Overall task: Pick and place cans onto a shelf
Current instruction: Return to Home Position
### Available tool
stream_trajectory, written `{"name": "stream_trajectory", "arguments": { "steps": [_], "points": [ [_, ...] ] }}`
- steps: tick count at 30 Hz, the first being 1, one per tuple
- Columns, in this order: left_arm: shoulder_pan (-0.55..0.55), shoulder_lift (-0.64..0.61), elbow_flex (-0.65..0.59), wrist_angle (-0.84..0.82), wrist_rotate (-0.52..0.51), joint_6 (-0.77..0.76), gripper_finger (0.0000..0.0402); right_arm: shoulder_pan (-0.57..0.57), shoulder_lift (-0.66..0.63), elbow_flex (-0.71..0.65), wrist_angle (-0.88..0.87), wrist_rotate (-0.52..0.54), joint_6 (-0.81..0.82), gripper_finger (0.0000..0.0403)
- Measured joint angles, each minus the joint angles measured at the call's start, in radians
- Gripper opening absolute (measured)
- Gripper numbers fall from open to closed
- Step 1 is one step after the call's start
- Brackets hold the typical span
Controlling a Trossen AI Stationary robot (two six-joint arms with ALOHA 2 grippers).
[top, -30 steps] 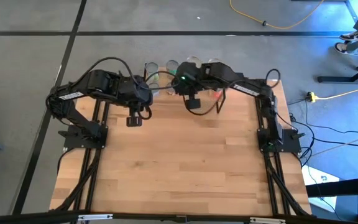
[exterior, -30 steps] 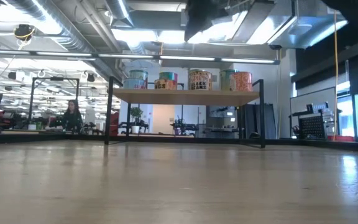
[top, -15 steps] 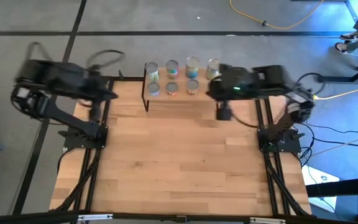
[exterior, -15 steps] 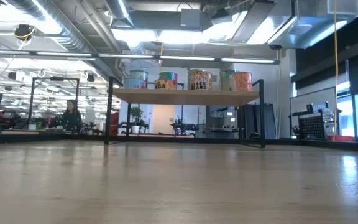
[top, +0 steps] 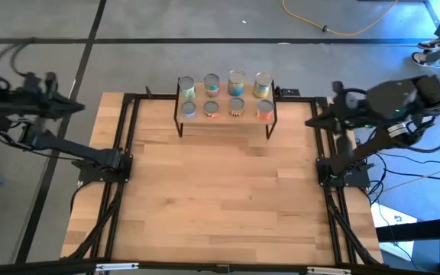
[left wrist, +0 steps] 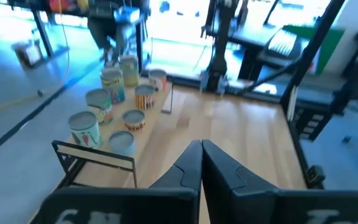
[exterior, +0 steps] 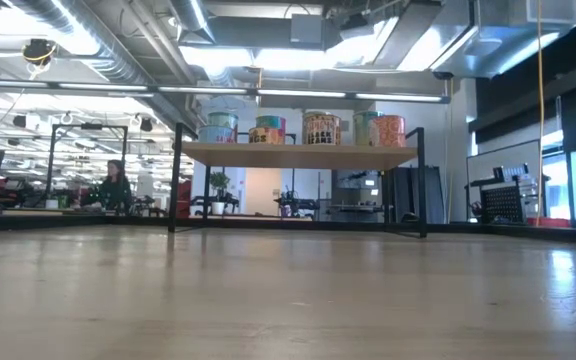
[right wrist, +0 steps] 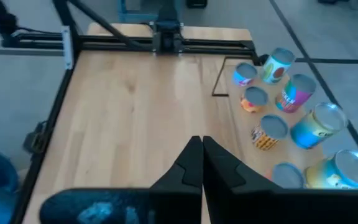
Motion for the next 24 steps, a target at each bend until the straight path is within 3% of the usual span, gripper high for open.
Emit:
{"name": "stream_trajectory", "arguments": {
  "steps": [13, 24],
  "points": [
    [0.0, -0.18, -0.002, 0.0, -0.001, 0.031, 0.0, 0.044, -0.325, -0.34, 0.009, 0.015, 0.208, 0.0],
    [0.005, -0.3, 0.0, 0.001, -0.012, 0.048, 0.0, 0.044, -0.64, -0.646, 0.196, 0.045, 0.231, 0.0]
  ]
}}
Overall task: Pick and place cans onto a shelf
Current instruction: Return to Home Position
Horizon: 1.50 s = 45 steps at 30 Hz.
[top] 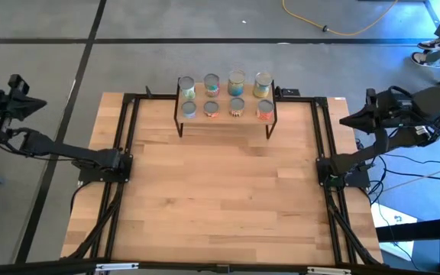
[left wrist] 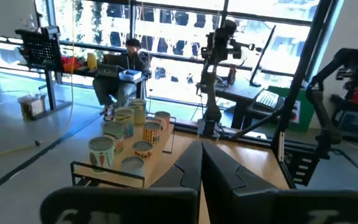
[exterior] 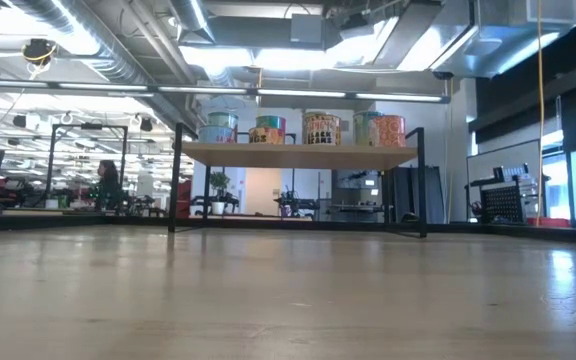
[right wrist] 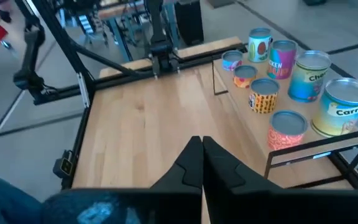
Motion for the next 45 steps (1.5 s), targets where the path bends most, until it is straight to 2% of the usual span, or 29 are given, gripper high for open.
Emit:
{"name": "stream_trajectory", "arguments": {
  "steps": [12, 20, 30, 39, 45],
  "points": [
    [0.008, -0.082, -0.023, -0.003, 0.032, -0.026, 0.0, 0.0, -0.281, -0.296, 0.176, -0.001, 0.002, 0.0003],
    [0.041, -0.206, -0.126, 0.0, 0.03, -0.046, 0.0, 0.0, -0.441, -0.495, 0.311, -0.001, -0.002, 0.0004],
    [0.091, -0.338, -0.273, 0.004, 0.039, -0.064, 0.0, 0.0, -0.578, -0.716, 0.498, -0.002, -0.083, 0.0004],
    [0.114, -0.426, -0.35, 0.048, 0.067, -0.024, 0.0, 0.0, -0.692, -0.833, 0.568, -0.002, -0.061, 0.0005],
    [0.117, -0.427, -0.372, 0.04, 0.102, -0.012, 0.0, 0.0, -0.69, -0.873, 0.603, -0.011, -0.075, 0.0005]
  ]
}}
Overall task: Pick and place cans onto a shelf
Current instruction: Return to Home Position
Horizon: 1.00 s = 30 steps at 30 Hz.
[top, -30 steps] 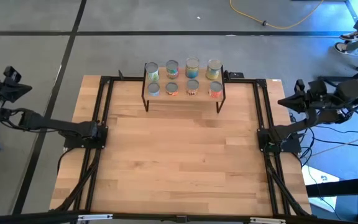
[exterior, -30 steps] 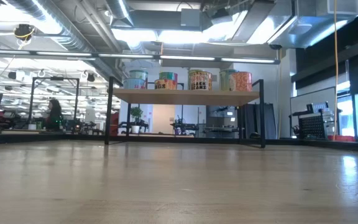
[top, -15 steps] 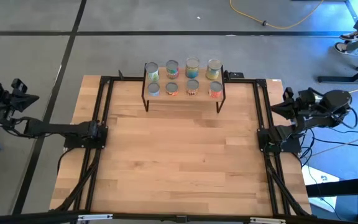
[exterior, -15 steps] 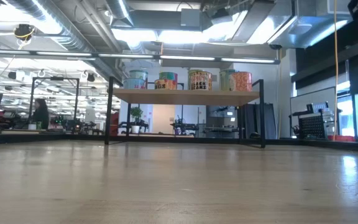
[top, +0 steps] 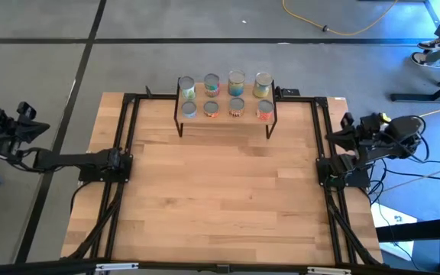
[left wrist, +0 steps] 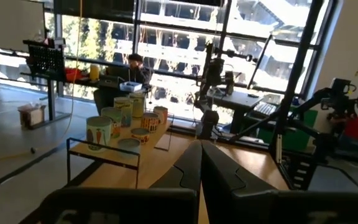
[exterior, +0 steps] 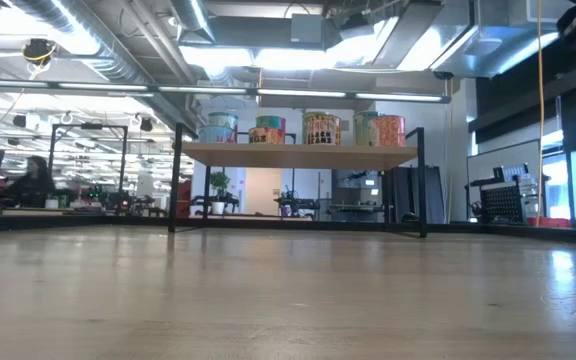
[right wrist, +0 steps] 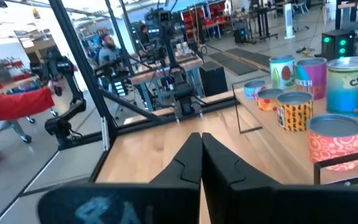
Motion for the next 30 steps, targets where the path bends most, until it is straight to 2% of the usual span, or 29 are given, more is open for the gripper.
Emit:
{"name": "stream_trajectory", "arguments": {
  "steps": [5, 10, 20, 24, 30],
  "points": [
    [0.0, 0.001, -0.04, 0.039, 0.008, 0.002, 0.0, 0.0, 0.0, -0.036, 0.07, -0.001, -0.026, 0.0005],
    [0.0, 0.001, -0.157, 0.15, 0.047, 0.061, 0.0, 0.0, 0.0, -0.129, 0.247, -0.029, -0.116, 0.0005],
    [-0.001, 0.001, -0.498, 0.467, 0.09, 0.127, 0.0, 0.0, 0.003, -0.357, 0.537, -0.081, -0.137, 0.0005],
    [0.0, 0.001, -0.647, 0.602, 0.101, 0.126, 0.0, 0.001, 0.008, -0.42, 0.598, -0.108, -0.134, 0.0005],
    [-0.001, 0.001, -0.864, 0.861, 0.196, 0.124, 0.0, 0.0, 0.021, -0.489, 0.654, -0.132, -0.131, 0.0005]
  ]
}}
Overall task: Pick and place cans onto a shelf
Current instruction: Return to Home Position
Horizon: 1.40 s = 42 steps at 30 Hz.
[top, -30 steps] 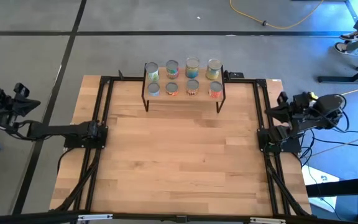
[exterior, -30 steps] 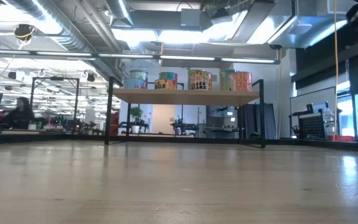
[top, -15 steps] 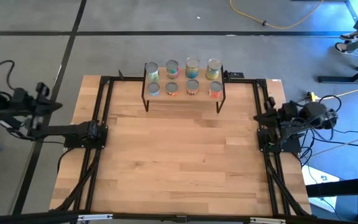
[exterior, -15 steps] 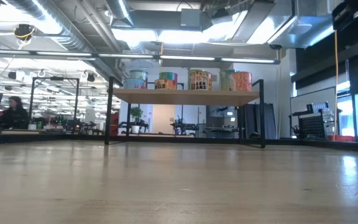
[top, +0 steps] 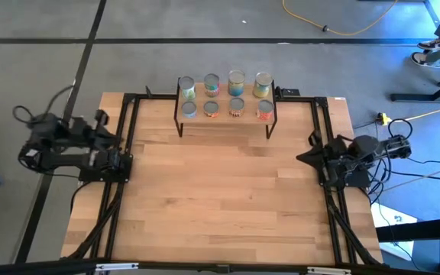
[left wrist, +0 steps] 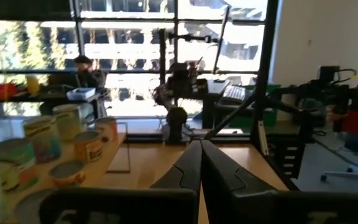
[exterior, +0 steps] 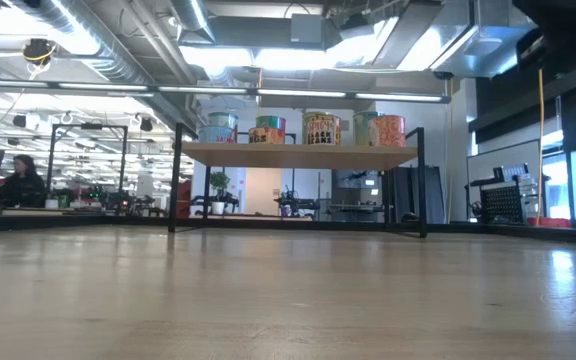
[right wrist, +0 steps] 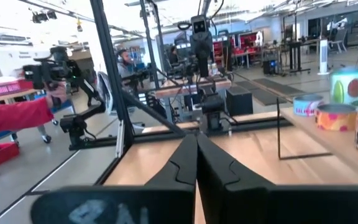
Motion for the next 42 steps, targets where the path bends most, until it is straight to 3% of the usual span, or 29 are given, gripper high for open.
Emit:
{"name": "stream_trajectory", "arguments": {
  "steps": [6, 13, 22, 34, 42],
  "points": [
    [0.0, 0.0, -0.163, 0.216, 0.047, -0.002, 0.0, 0.0, 0.0, -0.086, 0.055, -0.001, 0.023, 0.0005],
    [0.0, 0.0, -0.278, 0.329, 0.099, -0.004, 0.0, 0.0, -0.001, -0.177, 0.129, -0.026, 0.023, 0.0005],
    [0.0, 0.0, -0.386, 0.407, 0.111, -0.029, 0.0, 0.0, -0.001, -0.247, 0.179, -0.068, 0.023, 0.0005],
    [0.0, 0.0, -0.407, 0.42, 0.159, -0.002, 0.0, 0.0, -0.001, -0.261, 0.181, -0.096, -0.04, 0.0005],
    [0.0, 0.0, -0.533, 0.511, 0.156, -0.001, 0.0, 0.0, 0.0, -0.261, 0.179, -0.116, -0.055, 0.0005]
  ]
}}
